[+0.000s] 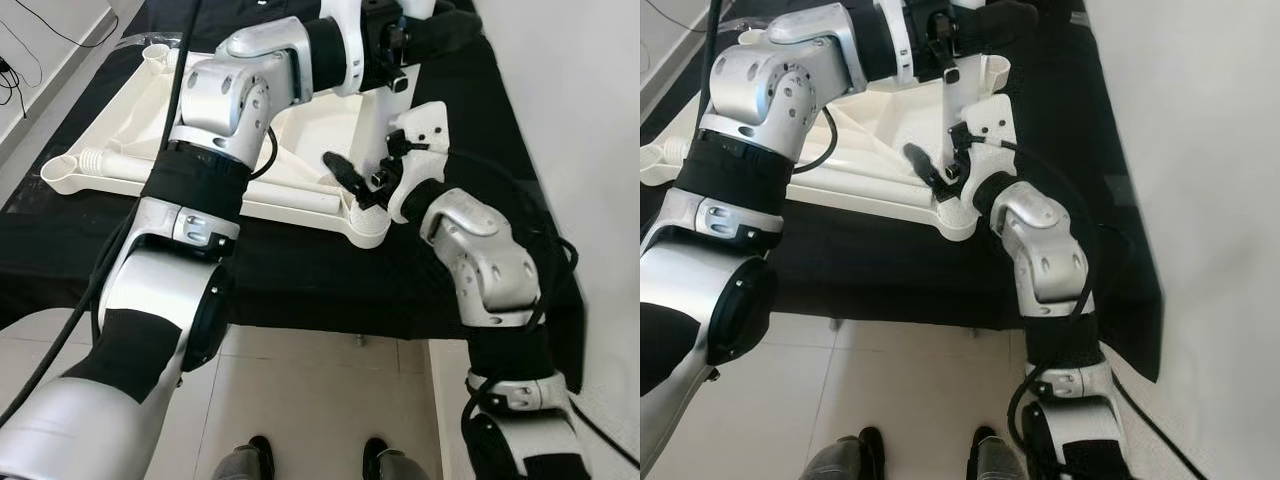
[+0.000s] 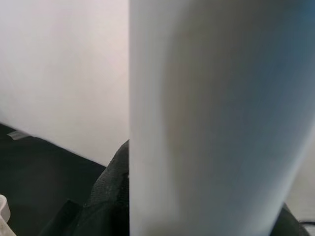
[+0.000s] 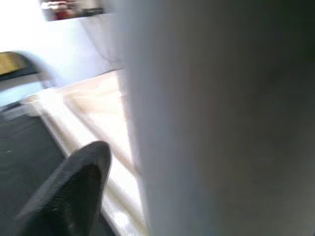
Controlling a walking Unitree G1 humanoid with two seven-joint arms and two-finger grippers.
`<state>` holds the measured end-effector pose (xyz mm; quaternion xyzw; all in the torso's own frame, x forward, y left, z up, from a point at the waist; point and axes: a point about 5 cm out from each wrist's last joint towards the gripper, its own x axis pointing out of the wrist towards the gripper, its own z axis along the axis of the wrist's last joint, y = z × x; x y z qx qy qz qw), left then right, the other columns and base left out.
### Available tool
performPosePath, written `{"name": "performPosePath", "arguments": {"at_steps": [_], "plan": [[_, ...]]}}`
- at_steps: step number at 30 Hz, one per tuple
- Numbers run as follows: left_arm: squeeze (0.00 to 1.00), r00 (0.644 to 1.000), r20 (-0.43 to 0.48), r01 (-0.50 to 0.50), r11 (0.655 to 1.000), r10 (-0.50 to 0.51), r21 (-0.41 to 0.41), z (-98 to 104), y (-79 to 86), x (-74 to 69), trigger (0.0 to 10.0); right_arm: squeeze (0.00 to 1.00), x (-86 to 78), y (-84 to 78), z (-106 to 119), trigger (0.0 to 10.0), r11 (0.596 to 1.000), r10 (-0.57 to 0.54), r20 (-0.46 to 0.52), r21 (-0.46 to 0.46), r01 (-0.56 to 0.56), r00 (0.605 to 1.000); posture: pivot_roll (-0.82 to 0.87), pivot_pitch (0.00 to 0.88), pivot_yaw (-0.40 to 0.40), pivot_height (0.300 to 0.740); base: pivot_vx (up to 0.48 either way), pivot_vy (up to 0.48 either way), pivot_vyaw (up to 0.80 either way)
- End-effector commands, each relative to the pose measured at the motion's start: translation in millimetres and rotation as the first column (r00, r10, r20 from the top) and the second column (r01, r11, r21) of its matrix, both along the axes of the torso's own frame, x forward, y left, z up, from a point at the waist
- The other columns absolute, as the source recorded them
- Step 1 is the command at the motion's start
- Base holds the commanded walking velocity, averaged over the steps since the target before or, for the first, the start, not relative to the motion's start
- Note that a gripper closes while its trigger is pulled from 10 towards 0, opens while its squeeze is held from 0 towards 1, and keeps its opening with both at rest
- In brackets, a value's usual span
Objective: Building children table
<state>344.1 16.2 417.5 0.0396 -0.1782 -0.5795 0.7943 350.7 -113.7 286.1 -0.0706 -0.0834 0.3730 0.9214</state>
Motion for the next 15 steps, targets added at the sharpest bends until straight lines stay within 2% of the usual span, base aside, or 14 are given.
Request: {"name": "performPosePath", "arguments": {"at_steps": [1,2,3,4,6,10,11,13,14,15], "plan": [[0.00,0.995,-0.019,0.096,0.995,-0.095,0.028,-3.9,-18.3,-9.1,0.0,0.00,-5.4,20.4,6.4,10.0,0.962,0.263,0.013,-0.072,-0.262,0.965,0.00,0.243,0.037,0.740,0.000,0.000,0.00],[0.00,0.995,-0.019,0.096,0.995,-0.095,0.028,-3.9,-18.3,-9.1,0.0,0.00,-5.4,20.4,6.4,10.0,0.962,0.263,0.013,-0.072,-0.262,0.965,0.00,0.243,0.037,0.740,0.000,0.000,0.00],[0.00,0.995,-0.018,0.097,0.995,-0.097,0.031,-3.9,-18.4,-9.4,0.0,0.00,-5.7,20.5,9.8,10.0,0.938,0.341,0.007,-0.075,-0.339,0.940,0.00,0.243,0.037,0.740,0.000,0.000,0.00],[0.00,0.995,-0.018,0.097,0.995,-0.097,0.031,-3.9,-18.4,-9.4,0.0,0.00,-5.7,20.5,9.8,10.0,0.938,0.341,0.007,-0.075,-0.339,0.940,0.00,0.243,0.037,0.740,0.000,0.000,0.00],[0.00,0.995,-0.018,0.099,0.995,-0.098,0.033,-4.0,-18.6,-9.5,0.0,0.00,-0.1,18.9,17.1,10.0,0.911,0.410,0.013,-0.062,-0.409,0.912,0.01,0.238,0.037,0.740,0.000,0.000,0.00],[0.00,0.995,-0.018,0.103,0.994,-0.103,0.039,-3.6,-18.4,-9.9,0.0,0.00,12.6,20.9,24.7,10.0,0.891,0.455,0.013,-0.022,-0.454,0.891,0.03,0.242,0.042,0.740,0.000,0.000,0.00],[0.00,0.994,-0.018,0.105,0.994,-0.104,0.039,-3.3,-18.3,-10.0,0.0,0.00,14.4,23.3,25.2,10.0,0.877,0.481,0.010,-0.014,-0.481,0.877,0.03,0.243,0.043,0.740,0.000,0.000,0.00],[0.00,0.994,-0.018,0.105,0.994,-0.104,0.039,-3.3,-18.3,-10.0,0.0,0.00,14.4,23.3,25.2,10.0,0.877,0.481,0.010,-0.014,-0.481,0.877,0.03,0.243,0.043,0.740,0.000,0.000,0.00],[0.00,0.994,-0.018,0.105,0.994,-0.104,0.039,-3.0,-18.2,-10.2,0.0,0.00,14.9,25.0,25.2,2.3,0.867,0.499,0.009,-0.011,-0.499,0.867,0.03,0.244,0.044,0.740,0.000,0.000,0.00],[0.00,0.994,-0.019,0.105,0.994,-0.104,0.041,-2.5,-18.1,-10.3,0.0,0.00,13.8,28.3,23.1,0.0,0.833,0.553,-0.001,-0.024,-0.553,0.833,0.04,0.250,0.048,0.740,0.000,0.000,0.00]]}}
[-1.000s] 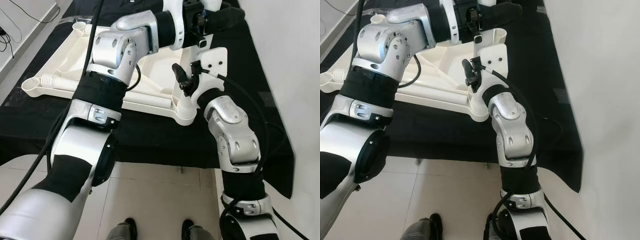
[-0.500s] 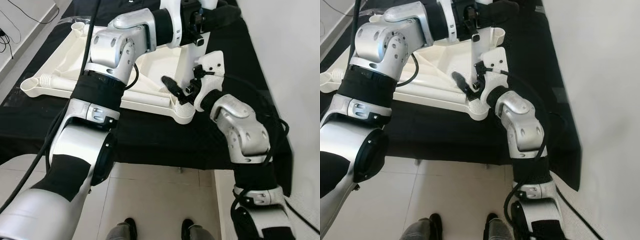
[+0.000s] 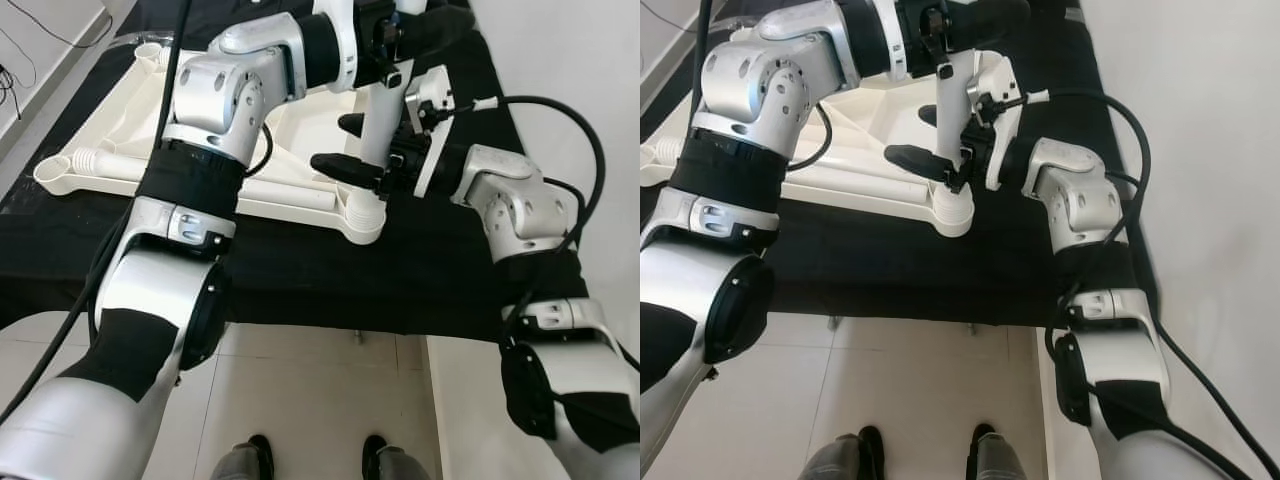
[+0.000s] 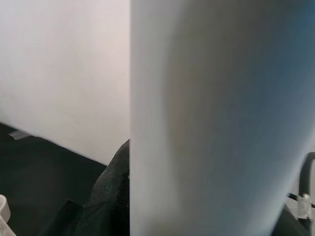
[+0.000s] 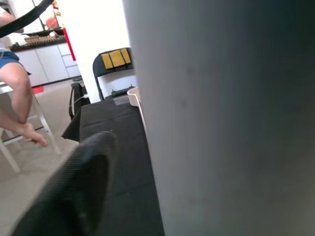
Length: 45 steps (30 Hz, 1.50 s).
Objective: Building children table
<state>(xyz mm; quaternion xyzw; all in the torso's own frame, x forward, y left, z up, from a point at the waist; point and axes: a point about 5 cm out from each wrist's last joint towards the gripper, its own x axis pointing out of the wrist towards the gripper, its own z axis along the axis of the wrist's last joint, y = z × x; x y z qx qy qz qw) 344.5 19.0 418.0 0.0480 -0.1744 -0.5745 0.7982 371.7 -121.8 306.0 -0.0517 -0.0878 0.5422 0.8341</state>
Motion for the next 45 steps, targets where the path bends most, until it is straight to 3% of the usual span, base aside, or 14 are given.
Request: {"name": "performPosePath", "arguments": {"at_steps": [1,13,14,15,16,21,22,23,24,25,29,35,44,45], "plan": [[0.00,0.993,-0.022,0.120,0.992,-0.119,0.027,-2.7,-20.9,-10.6,0.0,0.00,-7.7,39.0,0.4,0.0,0.969,0.244,0.016,-0.036,-0.243,0.970,0.04,0.250,0.048,0.740,0.000,0.000,0.00],[0.00,0.994,-0.012,0.107,0.994,-0.107,0.027,-1.1,-23.2,-10.9,0.0,0.00,-4.1,45.6,-7.7,0.0,0.941,0.329,0.036,-0.100,-0.324,0.943,0.04,0.264,0.048,0.740,0.000,0.000,0.00],[0.87,0.995,-0.009,0.099,0.995,-0.099,0.019,-0.7,-23.3,-10.8,1.3,0.00,-4.0,46.1,-7.8,0.0,0.945,0.317,0.049,-0.099,-0.311,0.947,0.04,0.264,0.048,0.740,0.000,0.000,0.00],[0.87,0.995,-0.009,0.099,0.995,-0.099,0.019,-0.7,-23.3,-10.8,1.3,0.00,-4.0,46.1,-7.8,0.0,0.945,0.317,0.049,-0.099,-0.311,0.947,0.04,0.264,0.048,0.740,0.000,0.000,0.00],[1.00,0.996,-0.007,0.094,0.995,-0.094,0.017,-0.6,-23.7,-11.0,10.0,0.00,-3.6,45.8,-8.4,0.0,0.951,0.300,0.064,-0.100,-0.293,0.952,0.04,0.266,0.043,0.740,0.000,0.000,0.00],[1.00,0.997,-0.003,0.072,0.997,-0.072,0.007,-0.2,-23.2,-10.9,10.0,0.00,0.0,41.1,-16.6,0.0,0.983,0.158,0.091,-0.114,-0.147,0.983,0.03,0.268,0.038,0.740,0.000,0.000,0.00],[0.00,0.998,-0.001,0.066,0.998,-0.066,0.003,1.0,-19.6,-10.7,10.0,0.00,11.0,43.4,-29.8,0.0,0.958,-0.268,0.097,-0.078,0.276,0.958,0.03,0.273,0.013,0.740,0.000,0.000,0.00],[0.00,0.998,-0.005,0.057,0.998,-0.057,-0.001,2.5,-15.3,-9.8,10.0,0.00,-0.8,49.0,-52.5,0.0,0.895,-0.427,0.072,-0.106,0.432,0.901,0.03,0.276,0.019,0.740,0.000,0.000,0.00],[0.00,0.998,-0.005,0.057,0.998,-0.057,-0.001,2.5,-15.3,-9.8,10.0,0.00,-0.8,49.0,-52.5,0.0,0.895,-0.427,0.072,-0.106,0.432,0.901,0.03,0.276,0.019,0.740,0.000,0.000,0.00],[0.00,0.999,-0.007,0.050,0.999,-0.050,-0.004,3.8,-12.2,-8.9,10.0,0.00,-12.1,51.1,-66.0,0.0,0.842,-0.522,0.059,-0.121,0.525,0.851,0.03,0.280,0.022,0.740,0.000,0.000,0.00],[0.00,0.999,-0.015,0.043,0.999,-0.043,-0.001,2.5,-9.3,-5.9,10.0,0.00,-24.0,46.3,-83.2,0.0,0.766,-0.638,-0.032,-0.117,0.632,0.769,0.01,0.280,0.029,0.740,0.000,0.000,0.00],[0.00,0.998,-0.014,0.057,0.998,-0.057,0.001,1.2,-11.1,-6.6,10.0,0.00,-16.4,46.7,-70.7,0.0,0.740,-0.671,-0.025,-0.074,0.668,0.741,0.00,0.249,0.026,0.740,0.000,0.000,0.00],[0.00,1.000,-0.007,0.020,1.000,-0.020,0.017,-1.3,-4.7,-5.2,10.0,0.00,-26.3,50.4,-63.1,0.0,0.695,-0.717,-0.010,-0.080,0.714,0.697,0.00,0.233,0.016,0.740,0.000,0.000,0.00],[0.00,1.000,-0.008,0.017,1.000,-0.016,0.022,-2.7,-3.6,-4.9,4.8,0.00,-26.1,49.8,-62.1,0.0,0.695,-0.717,-0.011,-0.078,0.715,0.697,0.00,0.233,0.016,0.740,0.000,0.000,0.00]]}}
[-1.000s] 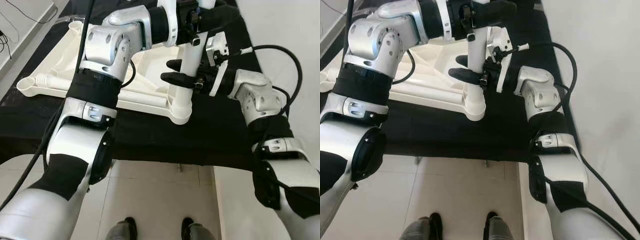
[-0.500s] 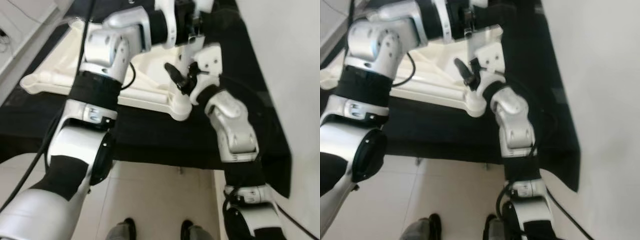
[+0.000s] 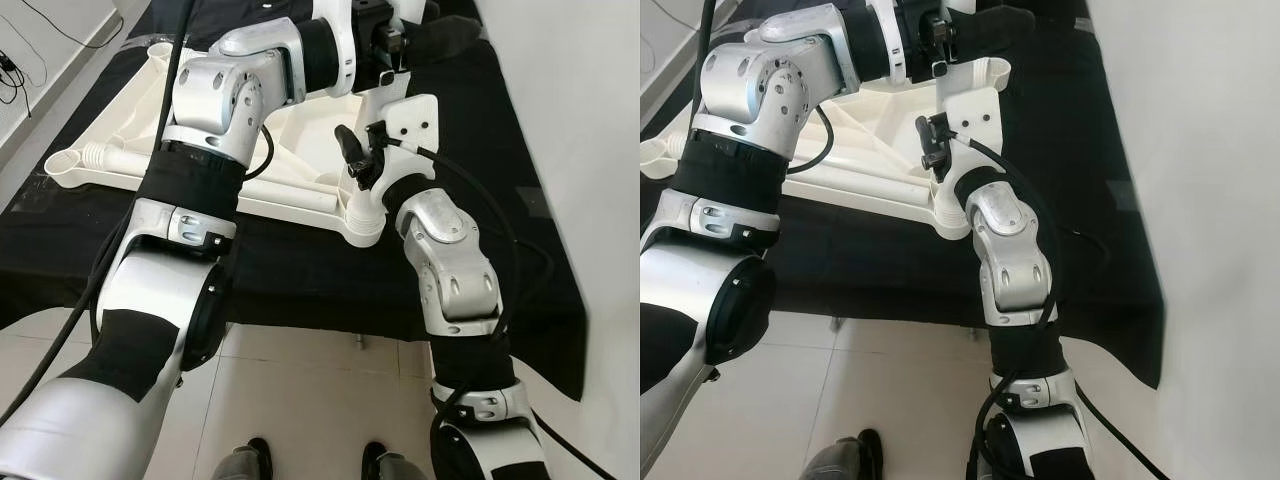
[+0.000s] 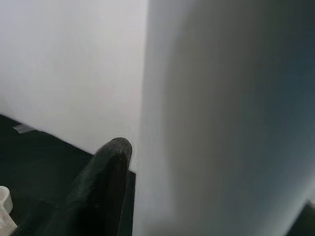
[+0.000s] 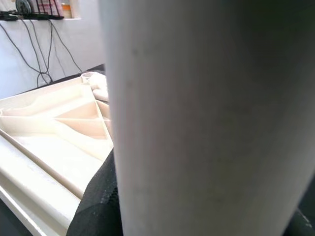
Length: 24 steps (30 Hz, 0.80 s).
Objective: Building children table
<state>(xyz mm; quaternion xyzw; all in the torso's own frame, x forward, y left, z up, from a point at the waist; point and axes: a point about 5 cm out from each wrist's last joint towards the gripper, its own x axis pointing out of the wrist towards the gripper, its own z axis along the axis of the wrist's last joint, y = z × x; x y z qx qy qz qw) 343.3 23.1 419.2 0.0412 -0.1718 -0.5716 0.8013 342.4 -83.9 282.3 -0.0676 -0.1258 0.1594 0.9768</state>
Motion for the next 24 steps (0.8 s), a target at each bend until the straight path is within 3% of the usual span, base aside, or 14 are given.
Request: {"name": "performPosePath", "arguments": {"at_steps": [1,2,10,11,15,16,18,19,21,22,23,24], "plan": [[0.00,1.000,0.005,0.021,0.999,-0.021,0.035,-4.8,-7.1,-3.5,3.5,0.00,3.5,11.5,-37.6,0.0,0.995,0.006,-0.188,-0.094,-0.024,0.982,0.00,0.233,0.016,0.740,0.000,0.000,0.00],[0.00,1.000,0.005,0.019,0.999,-0.019,0.039,-6.3,-6.1,-2.8,0.0,0.00,4.1,11.0,-37.2,0.0,0.995,0.007,-0.187,-0.093,-0.024,0.982,0.00,0.225,0.015,0.740,0.000,0.000,0.00],[0.00,1.000,0.026,0.003,0.999,-0.004,0.040,-6.5,-4.2,-1.2,0.0,0.00,3.0,11.8,-37.2,0.0,0.996,0.010,-0.197,-0.084,-0.027,0.980,0.00,0.224,0.018,0.740,0.000,0.000,0.00],[0.00,1.000,0.027,0.003,0.999,-0.005,0.039,-6.2,-4.1,-1.2,0.0,0.00,3.1,11.4,-35.4,10.0,0.997,0.016,-0.194,-0.074,-0.031,0.981,0.01,0.224,0.020,0.740,0.000,0.000,0.00],[0.00,1.000,0.029,0.006,0.999,-0.007,0.037,-5.7,-4.6,-1.8,0.0,0.00,3.5,11.1,-28.5,10.0,0.996,0.062,-0.161,-0.055,-0.072,0.985,0.01,0.226,0.019,0.740,0.000,0.000,0.00],[0.00,1.000,0.029,0.011,0.999,-0.012,0.038,-5.4,-5.6,-2.4,0.0,1.00,4.2,12.2,-23.0,10.0,0.987,0.147,-0.140,-0.044,-0.154,0.979,0.01,0.229,0.015,0.740,0.000,0.000,0.00],[0.00,0.999,0.027,0.018,0.999,-0.019,0.038,-4.9,-7.4,-3.5,0.0,1.00,7.7,10.1,-13.4,10.0,0.956,0.286,-0.107,-0.026,-0.291,0.952,0.01,0.232,0.010,0.740,0.000,0.000,0.00],[0.00,0.999,0.027,0.018,0.999,-0.019,0.038,-4.9,-7.4,-3.5,0.0,1.00,7.7,10.1,-13.4,10.0,0.956,0.286,-0.107,-0.026,-0.291,0.952,0.01,0.232,0.010,0.740,0.000,0.000,0.00],[0.00,0.999,0.023,0.025,0.999,-0.026,0.035,-4.5,-9.3,-4.6,0.0,1.00,11.9,4.4,-2.2,10.0,0.890,0.452,-0.066,-0.027,-0.455,0.889,0.02,0.235,0.009,0.740,0.000,0.000,0.00],[0.00,0.999,0.023,0.025,0.999,-0.026,0.035,-4.5,-9.3,-4.6,0.0,1.00,11.9,4.4,-2.2,10.0,0.890,0.452,-0.066,-0.027,-0.455,0.889,0.02,0.235,0.009,0.740,0.000,0.000,0.00],[0.00,0.999,0.022,0.028,0.999,-0.029,0.034,-4.3,-10.1,-5.1,0.0,1.00,12.7,2.2,1.7,10.0,0.852,0.521,-0.058,-0.029,-0.523,0.852,0.02,0.235,0.010,0.740,0.000,0.000,0.00],[0.00,0.999,0.022,0.028,0.999,-0.029,0.034,-4.3,-10.1,-5.1,0.0,1.00,12.7,2.2,1.7,10.0,0.852,0.521,-0.058,-0.029,-0.523,0.852,0.02,0.235,0.010,0.740,0.000,0.000,0.00]]}}
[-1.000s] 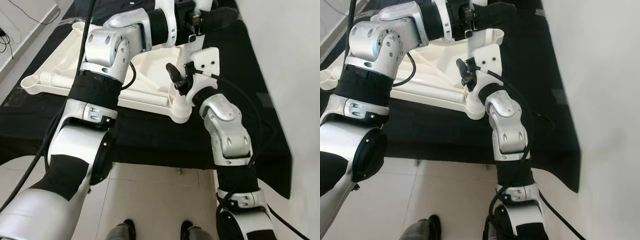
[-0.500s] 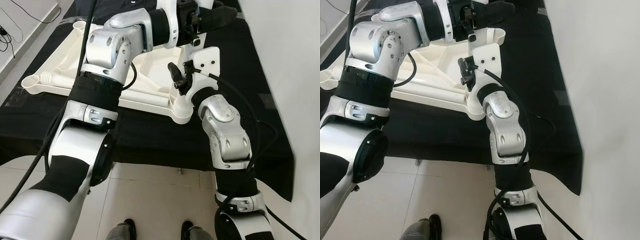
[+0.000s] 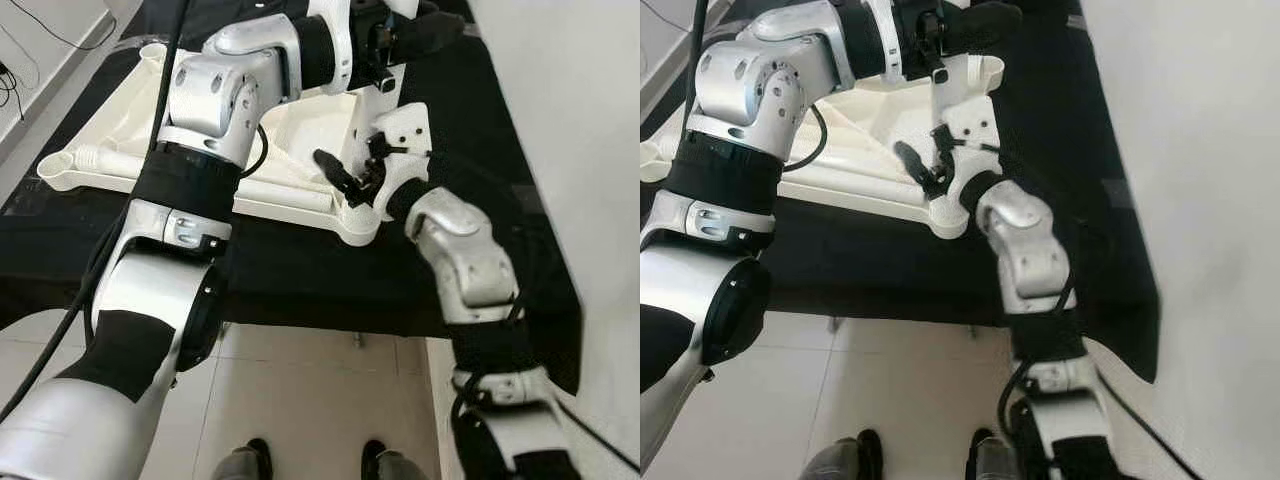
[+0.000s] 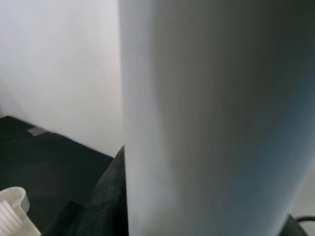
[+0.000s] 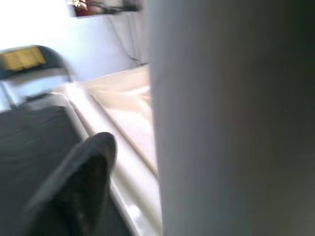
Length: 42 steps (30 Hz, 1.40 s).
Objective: Building children table
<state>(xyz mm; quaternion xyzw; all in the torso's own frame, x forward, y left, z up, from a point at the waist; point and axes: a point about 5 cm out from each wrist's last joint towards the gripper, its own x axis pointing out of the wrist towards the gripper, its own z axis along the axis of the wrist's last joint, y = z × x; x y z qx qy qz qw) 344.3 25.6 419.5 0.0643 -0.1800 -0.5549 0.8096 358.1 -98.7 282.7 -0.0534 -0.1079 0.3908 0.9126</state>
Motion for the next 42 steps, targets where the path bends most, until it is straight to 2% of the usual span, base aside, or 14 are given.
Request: {"name": "performPosePath", "arguments": {"at_steps": [1,2,7,15,16,17,26,33,34,35,36,40,41,42], "plan": [[0.00,0.997,-0.022,0.079,0.997,-0.079,0.013,-4.5,-14.4,-7.6,0.0,0.16,-2.7,13.8,1.1,10.0,0.966,0.244,0.020,-0.096,-0.242,0.969,0.04,0.245,0.009,0.740,0.000,0.000,0.00],[0.00,0.996,-0.025,0.083,0.996,-0.083,0.015,-4.5,-15.1,-8.6,0.0,0.00,-1.1,12.2,-0.8,10.0,0.938,0.313,0.013,-0.161,-0.307,0.950,0.04,0.250,0.008,0.740,0.000,0.000,0.00],[0.00,0.996,-0.029,0.089,0.996,-0.088,0.018,-4.6,-16.0,-11.2,0.0,0.00,6.4,12.2,4.4,10.0,0.867,0.459,-0.037,-0.203,-0.456,0.888,0.06,0.260,0.008,0.740,0.000,0.000,0.00],[0.00,0.996,-0.038,0.080,0.997,-0.079,0.014,-2.0,-14.9,-12.3,0.0,0.00,20.1,22.3,10.7,10.0,0.836,0.507,-0.040,-0.221,-0.502,0.861,0.09,0.283,0.006,0.740,0.000,0.000,0.00],[0.00,0.996,-0.045,0.076,0.997,-0.075,0.013,-1.8,-14.4,-11.3,0.0,0.00,21.5,24.6,9.2,1.0,0.823,0.518,-0.044,-0.246,-0.512,0.854,0.09,0.286,0.008,0.740,0.000,0.000,0.00],[0.00,0.996,-0.048,0.076,0.997,-0.075,0.013,-2.2,-14.5,-11.3,0.0,0.00,21.1,24.8,9.2,0.0,0.817,0.529,-0.045,-0.244,-0.523,0.847,0.09,0.289,0.007,0.740,0.000,0.000,0.00],[0.00,0.995,-0.060,0.081,0.997,-0.080,0.011,-4.6,-16.0,-13.2,0.0,0.00,22.5,21.9,12.9,0.0,0.805,0.555,-0.033,-0.230,-0.547,0.831,0.09,0.296,0.010,0.740,0.000,0.000,0.00],[0.00,0.996,-0.045,0.075,0.997,-0.074,0.009,-5.7,-16.7,-12.3,0.0,0.00,24.2,14.0,10.1,0.0,0.828,0.522,0.005,-0.243,-0.505,0.853,0.07,0.294,0.010,0.740,0.000,0.000,0.00],[0.00,0.998,-0.036,0.052,0.999,-0.052,0.006,-5.3,-15.4,-10.6,2.2,0.00,24.2,9.7,5.6,0.0,0.846,0.485,0.018,-0.262,-0.464,0.874,0.06,0.294,0.011,0.740,0.000,0.000,0.00],[0.00,0.998,-0.036,0.052,0.999,-0.052,0.006,-5.3,-15.4,-10.6,2.2,0.00,24.2,9.7,5.6,0.0,0.846,0.485,0.018,-0.262,-0.464,0.874,0.06,0.294,0.011,0.740,0.000,0.000,0.00],[0.98,0.998,-0.044,0.050,0.999,-0.050,-0.006,-5.4,-14.9,-10.2,10.0,0.00,24.5,7.5,3.2,0.0,0.861,0.456,0.024,-0.262,-0.435,0.889,0.05,0.293,0.008,0.740,0.000,0.000,0.00],[1.00,0.997,-0.054,0.056,0.998,-0.057,-0.020,-5.7,-14.6,-9.6,10.0,0.00,25.4,1.6,-3.5,0.0,0.920,0.332,0.033,-0.230,-0.317,0.943,0.03,0.293,0.001,0.740,0.000,0.000,0.00],[1.00,0.998,-0.059,0.032,0.998,-0.034,-0.047,-3.9,-12.1,-6.3,10.0,0.00,21.8,0.9,-15.3,0.0,0.976,0.130,0.016,-0.177,-0.126,0.991,0.03,0.288,-0.006,0.740,0.000,0.000,0.00],[1.00,0.998,-0.059,0.032,0.998,-0.034,-0.047,-3.9,-12.1,-6.3,10.0,0.00,21.8,0.9,-15.3,0.0,0.976,0.130,0.016,-0.177,-0.126,0.991,0.03,0.288,-0.006,0.740,0.000,0.000,0.00]]}}
